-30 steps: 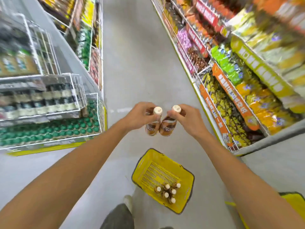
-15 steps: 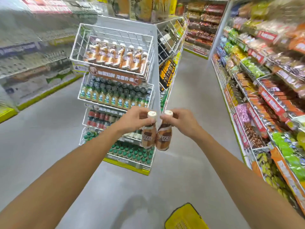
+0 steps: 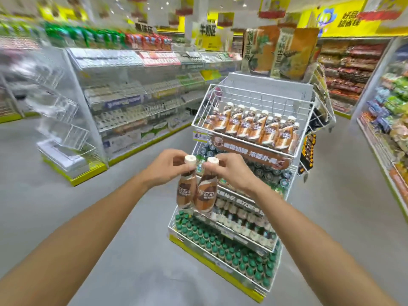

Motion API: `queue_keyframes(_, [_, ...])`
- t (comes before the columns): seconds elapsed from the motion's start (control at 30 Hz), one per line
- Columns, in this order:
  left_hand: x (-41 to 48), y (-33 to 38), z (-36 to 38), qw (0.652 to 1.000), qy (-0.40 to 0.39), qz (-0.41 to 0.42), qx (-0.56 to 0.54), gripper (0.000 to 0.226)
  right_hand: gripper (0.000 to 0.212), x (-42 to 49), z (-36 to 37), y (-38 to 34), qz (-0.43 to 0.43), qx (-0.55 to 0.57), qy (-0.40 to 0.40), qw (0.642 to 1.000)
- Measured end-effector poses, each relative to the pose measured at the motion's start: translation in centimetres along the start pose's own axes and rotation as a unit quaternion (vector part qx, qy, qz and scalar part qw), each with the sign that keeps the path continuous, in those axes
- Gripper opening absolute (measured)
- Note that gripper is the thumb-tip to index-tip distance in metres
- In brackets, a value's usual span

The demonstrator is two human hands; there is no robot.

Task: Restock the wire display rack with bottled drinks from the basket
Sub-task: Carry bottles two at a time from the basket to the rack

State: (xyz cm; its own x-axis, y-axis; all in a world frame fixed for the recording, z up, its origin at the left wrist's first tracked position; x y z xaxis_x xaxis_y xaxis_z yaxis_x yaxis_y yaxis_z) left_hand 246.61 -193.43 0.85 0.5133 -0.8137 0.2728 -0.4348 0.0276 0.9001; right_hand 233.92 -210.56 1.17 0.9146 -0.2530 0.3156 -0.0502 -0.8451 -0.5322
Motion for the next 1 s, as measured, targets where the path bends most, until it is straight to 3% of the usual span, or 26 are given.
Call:
queue_keyframes(0.07, [2.4, -1.5, -2.1, 1.0, 0.001, -0.002, 0.003, 0.017, 0.049, 3.7, 1.0, 0.3, -0.019, -0.003, -0.005, 1.0])
queue_keyframes(0.23, [10.7, -4.4, -5.9, 1.0, 0.009, 0.001, 0.021, 0.02, 0.058, 13.7, 1.3, 3.5, -0.056, -0.021, -0.005, 0.998])
queue_keyframes(0.3, [15.1, -5.0, -7.3, 1.0, 0.01, 0.007, 0.025, 0.019, 0.054, 17.9, 0.7, 5.3, -0.047, -0.013, -0.004, 0.999])
queue_keyframes(0.4, [21.5, -5.1, -8.9, 1.0, 0.002, 0.01, 0.024, 0.017, 0.068, 23.6, -0.7, 7.5, -0.022, 0.002, -0.006, 1.0])
queue_keyframes(0.5, [27.3, -5.3, -10.2, 1.0, 0.008, 0.026, 0.014, 0.024, 0.049, 28.4, -2.4, 9.7, 0.014, -0.004, 0.023, 1.0])
queue_keyframes(0.6, [32.1, -6.4, -11.0, 1.0, 0.006, 0.028, 0.01, 0.029, 0.052, 31.4, -2.9, 11.9, 0.045, 0.007, 0.034, 0.998])
queue_keyframes(0.73, [37.8, -8.2, -11.1, 0.999, -0.03, 0.039, -0.002, 0.028, 0.06, 34.2, -3.5, 14.0, 0.074, -0.011, 0.042, 0.996])
queue_keyframes(0.83, [41.5, -9.3, -11.0, 0.996, -0.075, 0.045, -0.006, 0.027, 0.078, 35.7, -4.1, 14.9, 0.095, -0.039, 0.047, 0.994])
queue_keyframes(1.0, [47.0, -10.7, -10.0, 0.99, -0.14, 0.03, 0.017, 0.026, 0.069, 36.8, -4.5, 17.0, 0.154, -0.015, 0.077, 0.985])
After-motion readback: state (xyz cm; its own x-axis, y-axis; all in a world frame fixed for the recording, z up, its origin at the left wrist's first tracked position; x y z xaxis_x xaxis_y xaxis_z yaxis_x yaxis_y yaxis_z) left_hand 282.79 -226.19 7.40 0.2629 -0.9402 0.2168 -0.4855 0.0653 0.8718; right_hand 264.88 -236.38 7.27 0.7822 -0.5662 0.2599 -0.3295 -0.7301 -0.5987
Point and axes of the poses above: each hand's wrist, its own x-axis towards the middle knuckle, its own z-axis out of the palm, y = z × x, the point moved 4 cm from there along x, towards the middle knuckle, and after that the axes turned 10 degrees about -x, right-handed, at the moved point
